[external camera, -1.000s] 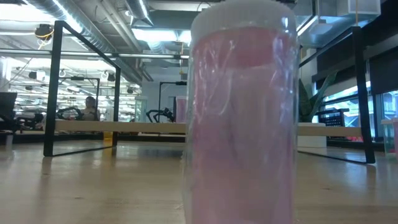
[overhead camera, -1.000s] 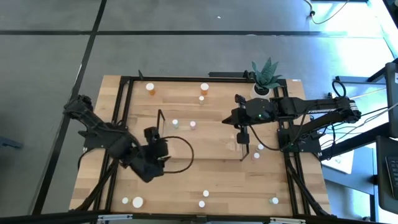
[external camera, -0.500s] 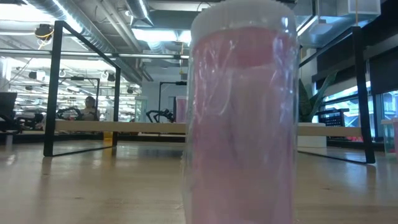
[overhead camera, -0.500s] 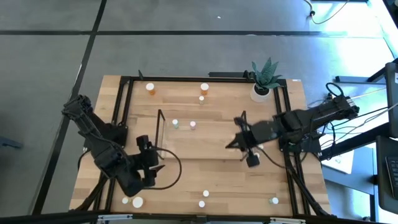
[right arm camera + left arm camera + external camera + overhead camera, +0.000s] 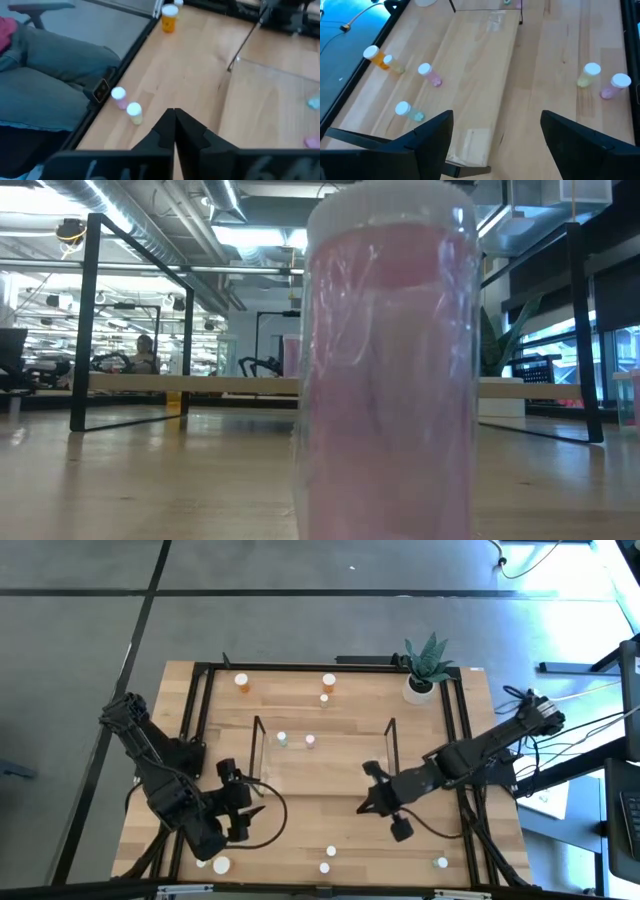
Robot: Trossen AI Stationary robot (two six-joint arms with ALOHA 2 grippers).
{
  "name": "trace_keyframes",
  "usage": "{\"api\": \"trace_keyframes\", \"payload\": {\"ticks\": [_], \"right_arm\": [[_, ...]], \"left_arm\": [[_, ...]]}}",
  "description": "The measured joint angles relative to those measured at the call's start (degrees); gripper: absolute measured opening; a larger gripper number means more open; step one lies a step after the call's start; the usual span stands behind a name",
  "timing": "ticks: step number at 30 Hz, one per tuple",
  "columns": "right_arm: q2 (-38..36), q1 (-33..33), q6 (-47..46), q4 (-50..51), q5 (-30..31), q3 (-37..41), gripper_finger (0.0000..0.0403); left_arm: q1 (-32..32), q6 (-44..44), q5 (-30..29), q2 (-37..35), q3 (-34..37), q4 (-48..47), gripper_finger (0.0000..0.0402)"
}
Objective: Pick and place medicine bottles onto shelf by color
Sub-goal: Put the bottom right yellow pill bottle on the shelf
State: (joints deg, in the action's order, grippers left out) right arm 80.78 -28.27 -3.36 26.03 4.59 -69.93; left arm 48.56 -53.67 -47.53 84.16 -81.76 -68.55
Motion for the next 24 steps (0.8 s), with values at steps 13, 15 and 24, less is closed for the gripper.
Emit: {"api": "trace_keyframes", "payload": {"ticks": [13, 15, 24], "right_arm": [[2.2, 1.1, -0.7, 0.3, 2.8, 0.0, 0.0075], [2.2, 1.1, -0.7, 0.3, 2.8, 0.0, 0.0102], [2.5, 1.1, 1.2, -0.2, 2.9, 0.0, 0.0223]], "left_arm": [[0.0, 0.1, 0.0, 0.0, 0.0, 0.0, 0.0293], [0.0, 0.1, 0.0, 0.0, 0.0, 0.0, 0.0293], [0.0, 0.1, 0.0, 0.0, 0.0, 0.0, 0.0293]]}}
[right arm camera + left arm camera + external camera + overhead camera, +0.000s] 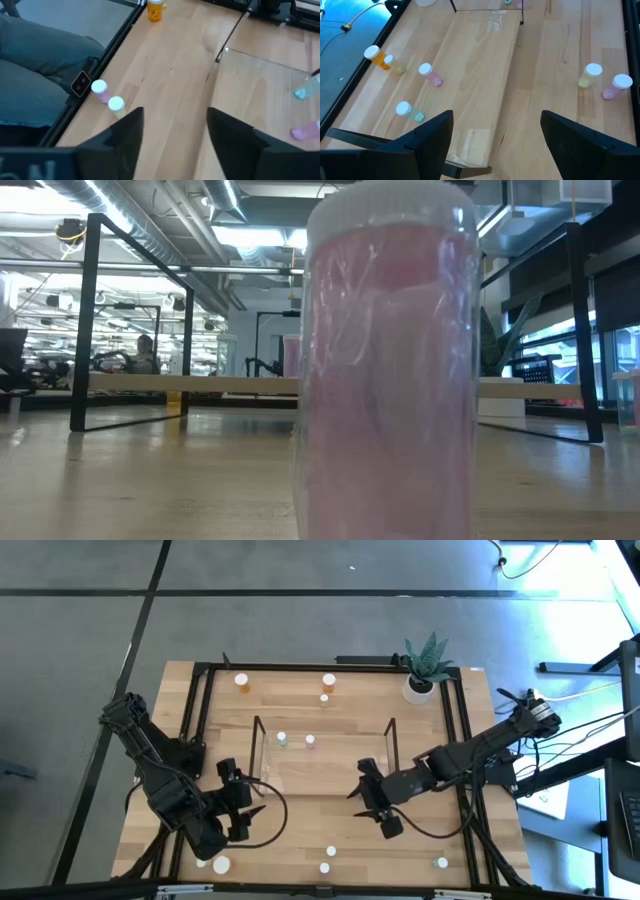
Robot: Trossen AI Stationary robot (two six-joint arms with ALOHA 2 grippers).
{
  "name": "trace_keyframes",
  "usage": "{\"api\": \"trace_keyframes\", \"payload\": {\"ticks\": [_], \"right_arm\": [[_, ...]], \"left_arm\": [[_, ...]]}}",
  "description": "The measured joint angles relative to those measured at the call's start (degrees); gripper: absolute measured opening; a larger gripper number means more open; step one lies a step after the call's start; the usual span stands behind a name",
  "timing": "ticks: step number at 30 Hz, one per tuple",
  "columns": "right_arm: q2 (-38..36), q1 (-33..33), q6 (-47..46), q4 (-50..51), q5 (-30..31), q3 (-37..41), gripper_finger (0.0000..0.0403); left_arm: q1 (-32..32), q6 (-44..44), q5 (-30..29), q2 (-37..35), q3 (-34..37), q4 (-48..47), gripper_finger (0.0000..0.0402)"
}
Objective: Pick and place medicine bottles onto shelf by color
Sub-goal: Put the bottom right yellow pill bottle on the shelf
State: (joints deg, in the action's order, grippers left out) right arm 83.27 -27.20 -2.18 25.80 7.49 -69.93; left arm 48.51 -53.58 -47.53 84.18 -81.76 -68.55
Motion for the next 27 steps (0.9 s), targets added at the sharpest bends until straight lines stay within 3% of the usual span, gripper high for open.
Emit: {"api": "trace_keyframes", "payload": {"ticks": [6, 9, 15, 23, 27], "right_arm": [[2.8, -0.2, 8.2, -1.7, -5.4, 0.0, 0.0267], [5.5, -0.3, 8.7, -2.6, -8.6, 0.0, 0.027], [11.3, -0.2, 10.6, -6.8, -9.4, 0.0, 0.027], [18.8, -0.2, 16.7, -15.9, -17.3, 0.0, 0.027], [21.4, -0.2, 18.7, -18.7, -17.8, 0.0, 0.027]], "left_arm": [[0.0, 0.1, 0.0, 0.0, 0.0, 0.0, 0.0293], [0.0, 0.1, 0.0, 0.0, 0.0, 0.0, 0.0293], [0.0, 0.1, 0.0, 0.0, 0.0, 0.0, 0.0293], [0.0, 0.2, 0.0, 0.0, 0.0, -0.1, 0.0293], [0.0, 0.2, 0.0, 0.0, 0.0, -0.1, 0.0293]]}}
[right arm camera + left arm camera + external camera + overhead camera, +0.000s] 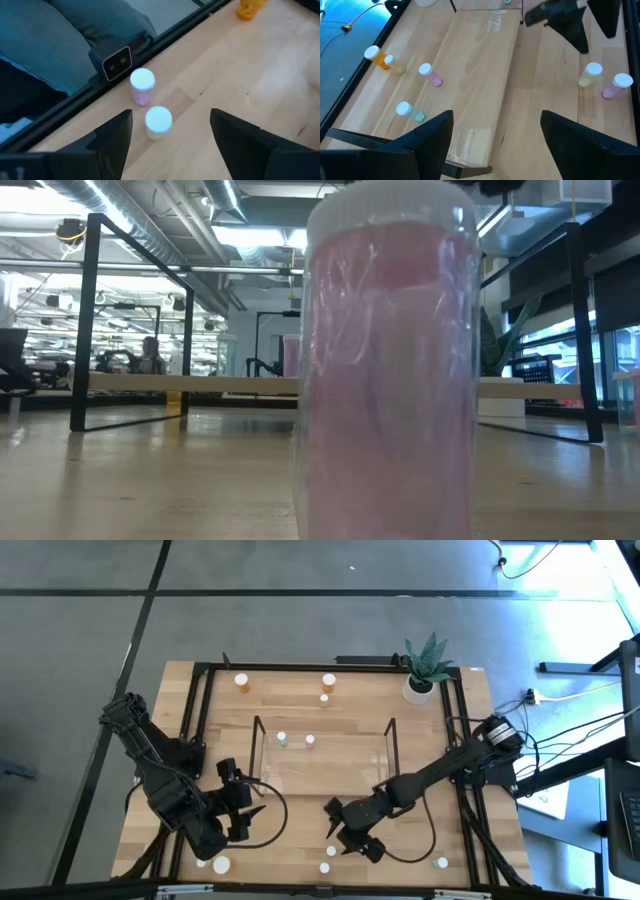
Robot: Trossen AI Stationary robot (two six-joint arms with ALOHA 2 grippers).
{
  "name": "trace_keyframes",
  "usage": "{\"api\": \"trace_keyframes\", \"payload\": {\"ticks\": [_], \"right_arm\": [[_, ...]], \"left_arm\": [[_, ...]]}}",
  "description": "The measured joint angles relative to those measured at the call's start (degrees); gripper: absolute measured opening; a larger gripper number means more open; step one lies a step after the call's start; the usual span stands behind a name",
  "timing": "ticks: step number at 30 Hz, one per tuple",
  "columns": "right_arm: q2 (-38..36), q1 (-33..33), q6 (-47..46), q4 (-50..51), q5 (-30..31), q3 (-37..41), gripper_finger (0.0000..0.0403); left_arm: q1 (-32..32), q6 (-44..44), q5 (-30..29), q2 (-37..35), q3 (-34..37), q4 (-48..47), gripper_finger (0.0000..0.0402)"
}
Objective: Pick and place medicine bottles onto shelf by color
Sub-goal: Put the bottom right yellow pill bottle on the shelf
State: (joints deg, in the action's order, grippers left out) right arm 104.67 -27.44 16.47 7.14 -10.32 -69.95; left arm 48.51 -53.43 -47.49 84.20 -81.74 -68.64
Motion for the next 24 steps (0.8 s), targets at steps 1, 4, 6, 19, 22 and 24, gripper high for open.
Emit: {"api": "trace_keyframes", "payload": {"ticks": [1, 4, 6, 19, 22, 24], "right_arm": [[0.4, 0.0, 0.4, 0.1, -0.1, 0.0, 0.027], [2.0, 0.6, 0.5, -0.3, -2.2, 0.0, 0.027], [3.0, 1.0, 0.5, -0.3, -3.5, 0.0, 0.027], [6.4, 1.8, 2.8, -4.4, -7.5, 0.0, 0.027], [6.4, 1.8, 3.3, -4.2, -9.6, 0.0, 0.027], [6.4, 1.9, 4.6, -3.1, -11.8, 0.0, 0.027]], "left_arm": [[0.0, 0.0, 0.0, 0.0, 0.0, 0.0, 0.0293], [0.0, 0.0, 0.0, 0.0, 0.0, -0.2, 0.0293], [0.0, 0.0, 0.1, 0.0, 0.0, -0.3, 0.0293], [0.0, 0.0, 0.2, 0.0, 0.0, -0.4, 0.0293], [0.0, 0.0, 0.2, 0.0, 0.0, -0.4, 0.0293], [0.0, 0.0, 0.2, 0.0, 0.0, -0.3, 0.0293]]}}
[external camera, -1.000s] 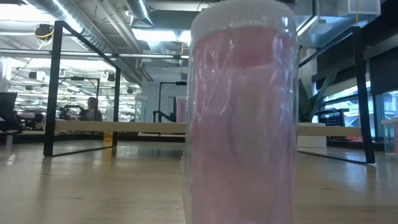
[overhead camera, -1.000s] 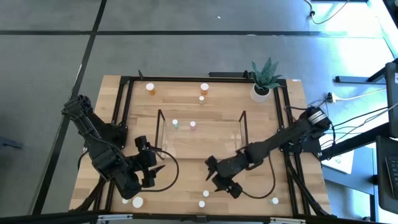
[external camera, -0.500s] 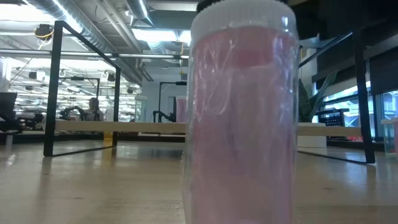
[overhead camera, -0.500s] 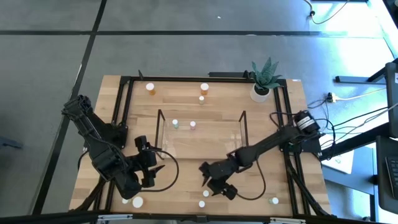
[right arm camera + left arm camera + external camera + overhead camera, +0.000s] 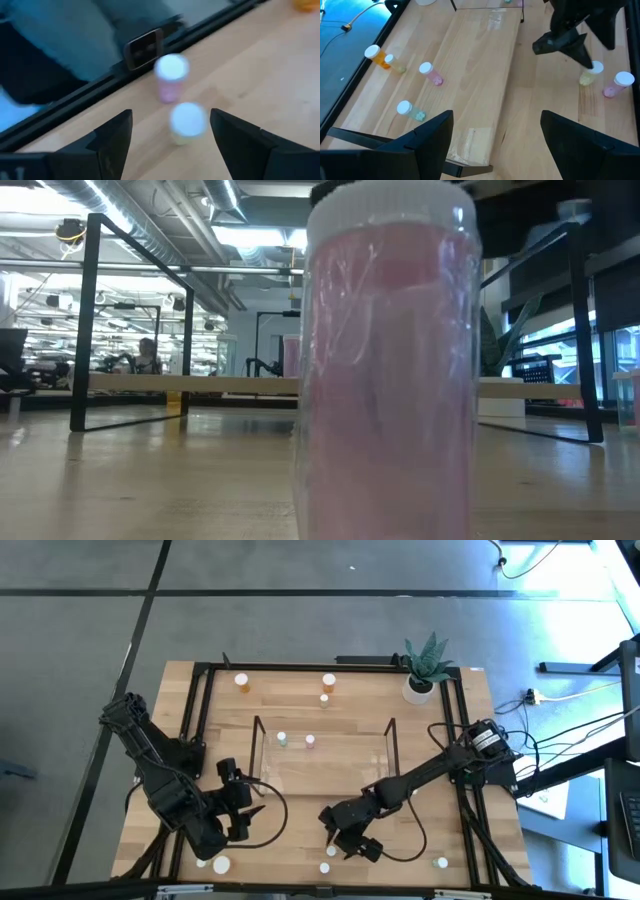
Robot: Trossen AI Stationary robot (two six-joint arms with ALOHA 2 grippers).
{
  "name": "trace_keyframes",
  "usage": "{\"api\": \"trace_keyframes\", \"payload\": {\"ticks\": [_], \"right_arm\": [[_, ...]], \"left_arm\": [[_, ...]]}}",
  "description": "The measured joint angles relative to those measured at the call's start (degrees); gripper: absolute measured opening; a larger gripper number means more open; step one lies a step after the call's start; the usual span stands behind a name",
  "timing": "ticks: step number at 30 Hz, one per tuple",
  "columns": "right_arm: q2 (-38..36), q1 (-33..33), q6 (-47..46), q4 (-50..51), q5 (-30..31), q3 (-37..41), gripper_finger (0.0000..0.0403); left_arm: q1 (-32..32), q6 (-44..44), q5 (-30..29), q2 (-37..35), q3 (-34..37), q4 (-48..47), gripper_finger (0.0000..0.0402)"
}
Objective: Pick and place medicine bottles onto shelf by color
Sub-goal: Put the bottom right yellow pill bottle on the shelf
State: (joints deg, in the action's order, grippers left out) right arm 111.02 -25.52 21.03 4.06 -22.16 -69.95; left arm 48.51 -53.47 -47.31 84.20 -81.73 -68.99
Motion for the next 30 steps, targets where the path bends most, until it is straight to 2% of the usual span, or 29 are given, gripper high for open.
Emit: {"api": "trace_keyframes", "payload": {"ticks": [11, 17, 25, 30], "right_arm": [[0.0, 0.2, 2.1, 6.8, -7.6, 0.0, 0.027], [0.0, 0.2, 3.3, 11.7, -7.5, 0.0, 0.027], [0.0, 1.4, 0.5, 12.1, 1.4, -0.1, 0.027], [0.0, 2.7, -4.3, 13.2, 3.1, -0.2, 0.027]], "left_arm": [[-0.9, -0.4, -1.5, 0.0, 0.0, 2.2, 0.0293], [-3.1, -0.4, -1.5, 0.0, 0.0, 3.5, 0.0293], [-5.9, 0.1, 1.6, 0.0, 0.0, 3.5, 0.0293], [-6.8, 3.0, 2.1, 0.0, 0.0, 3.5, 0.0293]]}}
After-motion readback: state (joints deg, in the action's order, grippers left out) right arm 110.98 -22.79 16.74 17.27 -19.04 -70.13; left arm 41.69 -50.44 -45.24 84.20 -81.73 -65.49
